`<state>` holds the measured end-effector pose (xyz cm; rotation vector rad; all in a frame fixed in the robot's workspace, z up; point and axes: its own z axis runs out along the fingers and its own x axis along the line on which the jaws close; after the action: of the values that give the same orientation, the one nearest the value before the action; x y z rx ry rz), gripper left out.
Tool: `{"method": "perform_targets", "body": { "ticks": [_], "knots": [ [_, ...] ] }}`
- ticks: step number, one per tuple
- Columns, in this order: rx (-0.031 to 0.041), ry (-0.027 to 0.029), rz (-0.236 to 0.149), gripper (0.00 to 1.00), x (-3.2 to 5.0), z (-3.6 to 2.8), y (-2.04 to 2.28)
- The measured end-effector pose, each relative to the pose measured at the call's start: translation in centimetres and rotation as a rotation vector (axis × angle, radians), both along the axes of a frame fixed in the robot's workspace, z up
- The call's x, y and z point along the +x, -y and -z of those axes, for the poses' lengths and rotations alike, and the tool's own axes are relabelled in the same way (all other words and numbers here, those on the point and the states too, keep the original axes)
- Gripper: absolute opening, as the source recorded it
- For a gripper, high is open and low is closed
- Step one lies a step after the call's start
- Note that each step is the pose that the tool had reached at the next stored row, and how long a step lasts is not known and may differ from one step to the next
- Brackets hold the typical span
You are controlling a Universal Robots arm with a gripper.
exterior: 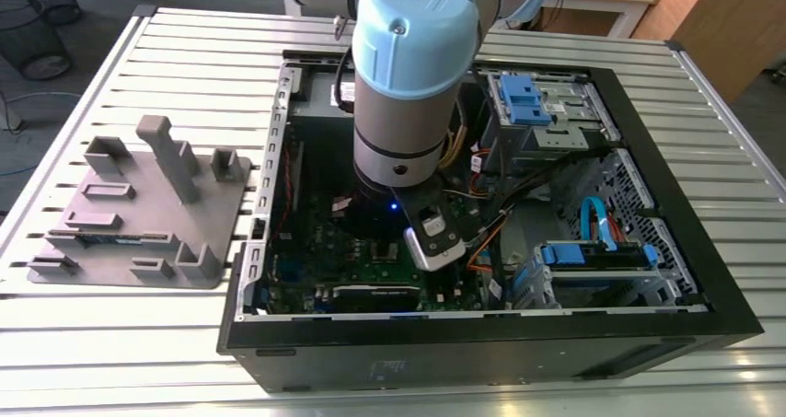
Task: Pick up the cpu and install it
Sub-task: 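Place the cpu into insertion slot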
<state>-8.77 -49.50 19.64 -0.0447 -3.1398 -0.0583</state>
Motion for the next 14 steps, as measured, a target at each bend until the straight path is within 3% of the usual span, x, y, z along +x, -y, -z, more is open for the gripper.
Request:
{"method": "perform_targets", "body": {
  "ticks": [14],
  "knots": [
    [-0.0009,-0.0004,0.000,0.11,0.20,0.52,0.02]
  ]
}}
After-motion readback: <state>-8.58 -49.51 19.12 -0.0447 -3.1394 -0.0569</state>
